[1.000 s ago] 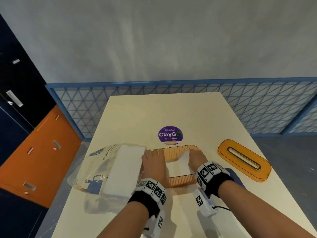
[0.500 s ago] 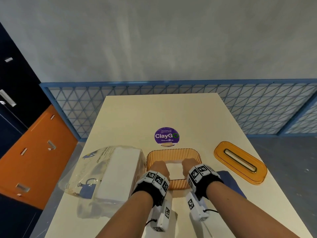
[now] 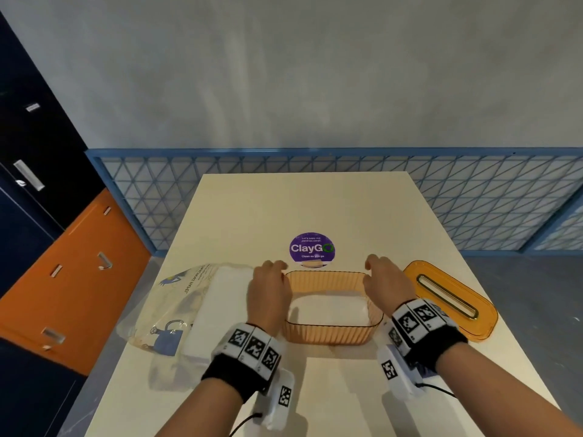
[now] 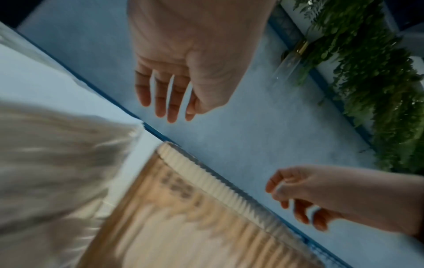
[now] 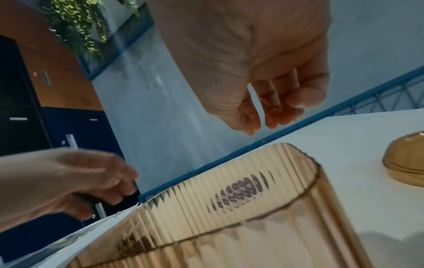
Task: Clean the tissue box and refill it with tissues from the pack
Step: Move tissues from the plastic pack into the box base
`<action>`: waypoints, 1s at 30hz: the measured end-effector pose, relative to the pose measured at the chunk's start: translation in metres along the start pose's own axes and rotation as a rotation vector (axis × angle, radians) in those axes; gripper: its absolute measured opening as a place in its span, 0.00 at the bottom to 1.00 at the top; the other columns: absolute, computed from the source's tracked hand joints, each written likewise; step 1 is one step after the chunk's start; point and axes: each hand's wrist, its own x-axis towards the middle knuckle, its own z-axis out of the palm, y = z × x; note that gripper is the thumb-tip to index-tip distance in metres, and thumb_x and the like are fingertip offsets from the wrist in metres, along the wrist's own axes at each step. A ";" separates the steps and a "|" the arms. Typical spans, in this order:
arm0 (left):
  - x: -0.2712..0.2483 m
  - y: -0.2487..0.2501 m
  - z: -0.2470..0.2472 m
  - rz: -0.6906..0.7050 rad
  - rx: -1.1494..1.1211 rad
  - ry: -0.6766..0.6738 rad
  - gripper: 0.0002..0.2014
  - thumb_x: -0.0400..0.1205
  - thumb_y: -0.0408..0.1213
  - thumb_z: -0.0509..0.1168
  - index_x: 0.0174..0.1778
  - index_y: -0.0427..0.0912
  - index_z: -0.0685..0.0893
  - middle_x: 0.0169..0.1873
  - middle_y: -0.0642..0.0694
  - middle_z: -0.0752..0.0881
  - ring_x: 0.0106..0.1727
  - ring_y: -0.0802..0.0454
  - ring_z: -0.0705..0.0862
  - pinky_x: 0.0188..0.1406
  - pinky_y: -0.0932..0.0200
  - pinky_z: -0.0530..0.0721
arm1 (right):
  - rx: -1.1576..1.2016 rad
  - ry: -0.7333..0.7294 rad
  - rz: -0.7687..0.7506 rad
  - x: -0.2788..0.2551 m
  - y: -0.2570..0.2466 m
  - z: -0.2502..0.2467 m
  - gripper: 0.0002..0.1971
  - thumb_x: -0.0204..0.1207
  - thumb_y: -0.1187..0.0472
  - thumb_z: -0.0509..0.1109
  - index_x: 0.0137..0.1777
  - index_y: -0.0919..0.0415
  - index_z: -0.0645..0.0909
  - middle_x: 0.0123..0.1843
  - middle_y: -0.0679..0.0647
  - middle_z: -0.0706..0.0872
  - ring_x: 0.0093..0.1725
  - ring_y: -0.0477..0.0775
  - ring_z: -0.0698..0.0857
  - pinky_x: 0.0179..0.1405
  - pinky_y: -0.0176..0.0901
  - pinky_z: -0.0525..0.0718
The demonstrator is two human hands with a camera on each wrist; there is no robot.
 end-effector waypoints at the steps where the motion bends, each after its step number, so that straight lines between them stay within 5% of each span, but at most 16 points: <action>1: -0.003 -0.010 -0.004 -0.051 0.054 0.024 0.16 0.84 0.34 0.55 0.67 0.42 0.78 0.62 0.42 0.80 0.65 0.44 0.75 0.56 0.50 0.77 | 0.019 -0.041 0.025 -0.001 0.005 0.001 0.16 0.82 0.63 0.56 0.68 0.61 0.69 0.65 0.61 0.75 0.60 0.63 0.81 0.52 0.49 0.79; 5: -0.018 -0.046 -0.006 -0.308 0.237 -0.071 0.23 0.83 0.50 0.57 0.71 0.43 0.70 0.67 0.41 0.72 0.69 0.40 0.70 0.61 0.45 0.74 | 0.065 -0.260 0.086 -0.001 0.017 0.015 0.24 0.82 0.66 0.53 0.79 0.61 0.58 0.70 0.67 0.73 0.67 0.66 0.77 0.60 0.49 0.76; 7: -0.025 -0.056 0.000 -0.331 0.292 -0.086 0.26 0.81 0.54 0.58 0.71 0.43 0.68 0.69 0.42 0.70 0.69 0.41 0.69 0.61 0.44 0.73 | 0.088 -0.276 0.087 -0.002 0.020 0.020 0.26 0.81 0.69 0.53 0.80 0.61 0.58 0.67 0.68 0.78 0.64 0.66 0.80 0.52 0.47 0.77; 16: -0.037 -0.061 -0.004 -0.318 0.208 -0.022 0.18 0.86 0.48 0.53 0.67 0.42 0.73 0.66 0.42 0.73 0.68 0.42 0.71 0.61 0.44 0.74 | 0.100 -0.248 0.102 -0.008 0.021 0.020 0.27 0.81 0.70 0.53 0.81 0.60 0.56 0.65 0.70 0.80 0.56 0.65 0.83 0.39 0.45 0.80; 19: -0.039 -0.060 -0.009 -0.310 0.183 -0.013 0.16 0.87 0.44 0.52 0.64 0.40 0.74 0.63 0.41 0.74 0.66 0.41 0.73 0.58 0.44 0.75 | 0.089 -0.244 0.104 -0.008 0.021 0.021 0.28 0.81 0.70 0.53 0.81 0.60 0.56 0.65 0.69 0.80 0.47 0.57 0.77 0.25 0.38 0.71; 22: -0.040 -0.058 -0.013 -0.286 0.210 -0.020 0.13 0.86 0.36 0.52 0.63 0.38 0.74 0.62 0.40 0.75 0.64 0.41 0.75 0.53 0.47 0.78 | 0.114 -0.251 0.118 -0.006 0.022 0.023 0.28 0.81 0.70 0.53 0.81 0.59 0.56 0.64 0.69 0.80 0.45 0.57 0.76 0.23 0.36 0.72; 25: -0.039 -0.054 -0.014 -0.272 0.290 -0.066 0.13 0.85 0.33 0.52 0.64 0.38 0.72 0.63 0.40 0.74 0.64 0.43 0.76 0.52 0.51 0.80 | 0.134 -0.255 0.133 -0.006 0.022 0.023 0.28 0.81 0.71 0.53 0.81 0.57 0.56 0.55 0.64 0.80 0.41 0.57 0.78 0.19 0.38 0.77; 28: -0.038 -0.046 -0.014 -0.261 0.344 -0.086 0.13 0.84 0.30 0.53 0.64 0.37 0.72 0.63 0.41 0.75 0.63 0.44 0.78 0.52 0.54 0.81 | 0.105 -0.259 0.116 -0.007 0.022 0.024 0.27 0.80 0.70 0.55 0.80 0.60 0.57 0.35 0.55 0.74 0.29 0.51 0.73 0.20 0.39 0.75; 30: -0.036 -0.043 -0.015 -0.250 0.367 -0.088 0.12 0.85 0.29 0.52 0.64 0.37 0.72 0.63 0.41 0.76 0.62 0.45 0.80 0.53 0.56 0.81 | 0.104 -0.259 0.108 -0.008 0.022 0.023 0.27 0.80 0.70 0.56 0.79 0.62 0.58 0.33 0.53 0.72 0.31 0.53 0.75 0.23 0.39 0.73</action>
